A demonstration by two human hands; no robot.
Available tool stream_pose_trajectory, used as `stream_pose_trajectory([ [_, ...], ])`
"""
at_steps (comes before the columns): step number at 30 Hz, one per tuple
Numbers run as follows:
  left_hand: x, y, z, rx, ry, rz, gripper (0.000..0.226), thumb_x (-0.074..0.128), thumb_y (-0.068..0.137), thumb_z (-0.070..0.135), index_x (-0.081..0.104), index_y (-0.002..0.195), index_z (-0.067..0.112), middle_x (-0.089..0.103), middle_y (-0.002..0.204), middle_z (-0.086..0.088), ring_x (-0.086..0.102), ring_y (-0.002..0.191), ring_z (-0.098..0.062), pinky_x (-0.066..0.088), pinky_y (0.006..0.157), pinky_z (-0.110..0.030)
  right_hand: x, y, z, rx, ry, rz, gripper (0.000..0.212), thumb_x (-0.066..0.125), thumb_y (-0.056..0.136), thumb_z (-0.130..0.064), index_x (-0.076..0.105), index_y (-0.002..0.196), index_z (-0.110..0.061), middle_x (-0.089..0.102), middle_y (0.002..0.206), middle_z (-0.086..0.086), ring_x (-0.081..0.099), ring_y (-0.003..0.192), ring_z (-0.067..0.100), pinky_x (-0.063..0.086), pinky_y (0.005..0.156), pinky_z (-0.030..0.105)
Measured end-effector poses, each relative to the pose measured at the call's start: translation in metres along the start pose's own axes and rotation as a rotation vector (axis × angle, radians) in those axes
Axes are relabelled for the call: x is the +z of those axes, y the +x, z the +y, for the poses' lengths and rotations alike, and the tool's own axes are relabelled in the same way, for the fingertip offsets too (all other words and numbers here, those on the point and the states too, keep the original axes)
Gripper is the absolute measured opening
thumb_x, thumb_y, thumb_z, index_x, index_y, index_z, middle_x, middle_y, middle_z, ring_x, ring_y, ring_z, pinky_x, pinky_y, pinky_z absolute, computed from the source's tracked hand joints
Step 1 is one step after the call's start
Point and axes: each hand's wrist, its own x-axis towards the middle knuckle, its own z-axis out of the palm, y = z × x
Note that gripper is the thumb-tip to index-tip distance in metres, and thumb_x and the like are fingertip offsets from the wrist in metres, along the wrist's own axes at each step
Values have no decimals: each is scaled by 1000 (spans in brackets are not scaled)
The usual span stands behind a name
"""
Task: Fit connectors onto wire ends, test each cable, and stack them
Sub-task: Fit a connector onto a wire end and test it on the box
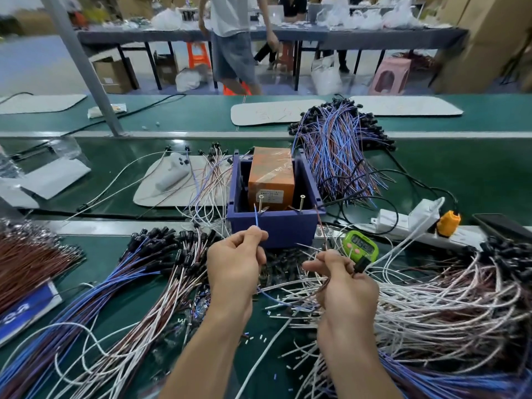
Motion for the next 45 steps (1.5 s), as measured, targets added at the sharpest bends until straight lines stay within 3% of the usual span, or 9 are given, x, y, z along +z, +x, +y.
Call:
stream_pose_trajectory([
  [4,2,-1,-1,5,13,-31,32,64,100,23,80,73,26,55,49,1,37,45,-11,30,44,-23,0,2,-1,-4,-2,3,36,65,99,-25,79,66,-28,69,69,14,32,49,16,32,55,34],
  [8,4,-1,-2,21,14,-50,31,65,100,23,80,73,26,57,49,-1,39,46,-12,33,43,-21,1,0,-2,-3,-26,6,40,64,100,-27,79,63,-32,73,71,14,35,51,16,34,63,39],
  [23,3,0,1,31,11,-65,32,64,100,22,80,72,26,57,49,-2,41,43,-11,36,42,-21,7,2,-5,3,-63,-11,45,65,99,-26,76,57,-36,76,71,9,29,48,16,32,59,37],
  [30,3,-1,0,21,10,-54,33,64,99,19,80,72,26,57,49,-2,41,45,-13,36,44,-22,9,0,-2,-17,-91,-19,44,67,97,-21,75,56,-36,76,71,6,56,67,18,41,77,43],
  [33,0,-3,-1,25,8,-55,32,64,99,19,80,72,25,58,50,-3,45,46,-12,39,44,-20,-1,-2,-3,-25,-7,-10,42,67,97,-20,77,57,-28,62,65,18,40,50,18,33,52,32],
  [35,-3,-7,0,47,24,-62,31,65,98,20,80,71,24,60,52,-4,48,46,-11,43,47,-19,-6,-4,-5,-38,3,-54,40,66,97,-16,76,58,-23,62,61,17,34,46,17,29,45,27],
  [41,-9,-30,6,122,120,-367,16,77,88,8,84,80,20,77,73,-3,69,65,-6,52,63,-12,-16,-19,-11,-15,-129,-264,27,67,94,-11,65,72,4,62,53,14,44,44,14,32,58,31],
  [43,-9,-36,8,75,92,-441,6,80,82,14,84,85,18,80,83,-7,75,77,-12,56,70,-17,-21,-25,-16,10,-155,-311,26,66,96,-13,65,76,4,61,52,13,45,43,12,31,58,32],
  [45,-9,-40,10,13,26,-514,21,79,72,30,84,89,18,80,89,-11,75,84,-21,58,82,-30,-26,-30,-24,17,-202,-361,28,65,96,-13,71,69,-6,62,52,12,47,42,12,33,56,30],
])
